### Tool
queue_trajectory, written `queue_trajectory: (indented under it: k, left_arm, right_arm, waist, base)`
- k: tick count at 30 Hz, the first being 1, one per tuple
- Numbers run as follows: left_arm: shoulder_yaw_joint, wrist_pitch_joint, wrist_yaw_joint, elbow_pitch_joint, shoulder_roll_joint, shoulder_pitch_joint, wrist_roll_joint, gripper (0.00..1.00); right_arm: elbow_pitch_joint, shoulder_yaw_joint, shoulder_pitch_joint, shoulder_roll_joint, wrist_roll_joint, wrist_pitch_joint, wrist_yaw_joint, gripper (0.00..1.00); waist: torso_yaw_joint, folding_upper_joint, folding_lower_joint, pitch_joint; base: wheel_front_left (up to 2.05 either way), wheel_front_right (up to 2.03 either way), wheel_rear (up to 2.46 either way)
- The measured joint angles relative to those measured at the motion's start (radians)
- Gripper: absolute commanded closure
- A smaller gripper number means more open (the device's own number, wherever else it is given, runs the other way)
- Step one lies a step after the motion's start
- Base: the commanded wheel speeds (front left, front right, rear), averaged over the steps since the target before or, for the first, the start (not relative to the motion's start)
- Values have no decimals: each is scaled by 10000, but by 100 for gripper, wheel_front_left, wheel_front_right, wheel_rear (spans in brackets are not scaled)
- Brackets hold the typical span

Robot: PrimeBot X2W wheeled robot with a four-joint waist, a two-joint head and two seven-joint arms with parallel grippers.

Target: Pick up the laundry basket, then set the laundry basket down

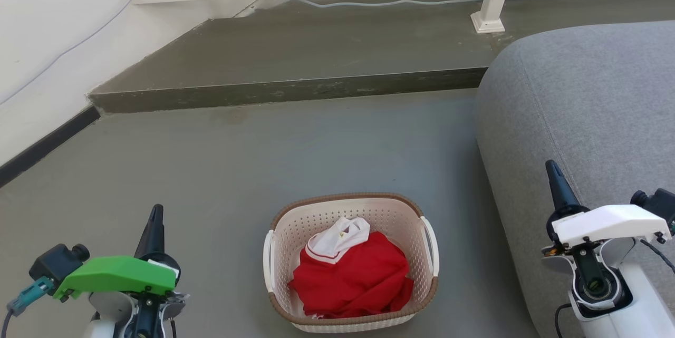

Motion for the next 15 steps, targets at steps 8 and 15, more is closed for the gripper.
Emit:
queue_trajectory:
  k: [8,15]
  left_arm:
    - [278,305,-161,8,-13,0,-938,100]
    - [439,531,-249,12,-27,0,-1714,100]
  right_arm:
    - [-4,-362,90,111,945,270,115,100]
    - [-4,-671,122,270,1714,487,274,100]
  waist:
    - [13,0,0,-43]
    - [24,0,0,-80]
  base:
    - [0,0,0]
    - [0,0,0]
